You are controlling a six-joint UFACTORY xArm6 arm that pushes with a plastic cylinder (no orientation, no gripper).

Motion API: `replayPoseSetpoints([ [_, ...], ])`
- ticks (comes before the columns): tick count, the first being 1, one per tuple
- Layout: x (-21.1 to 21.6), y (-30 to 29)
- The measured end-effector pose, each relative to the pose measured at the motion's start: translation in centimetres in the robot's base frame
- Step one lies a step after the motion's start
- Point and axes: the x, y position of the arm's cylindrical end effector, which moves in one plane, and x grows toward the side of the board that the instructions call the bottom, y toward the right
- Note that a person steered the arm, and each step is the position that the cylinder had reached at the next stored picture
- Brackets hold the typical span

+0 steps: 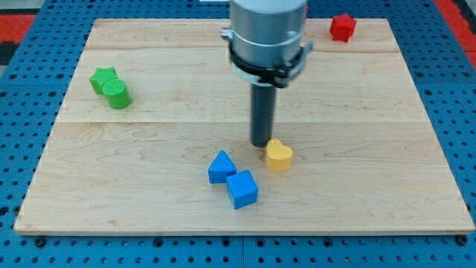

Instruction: Move the yellow heart towards the bottom right

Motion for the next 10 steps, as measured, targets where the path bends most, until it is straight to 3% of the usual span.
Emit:
replayPoseSetpoints([
  [1,2.0,2.6],
  [2,2.5,-0.8],
  [3,5.0,-0.6],
  [5,7.0,8.4],
  [7,2.4,6.4],
  [8,0.2,8.6],
  [9,4.8,11.4],
  [10,2.8,12.3],
])
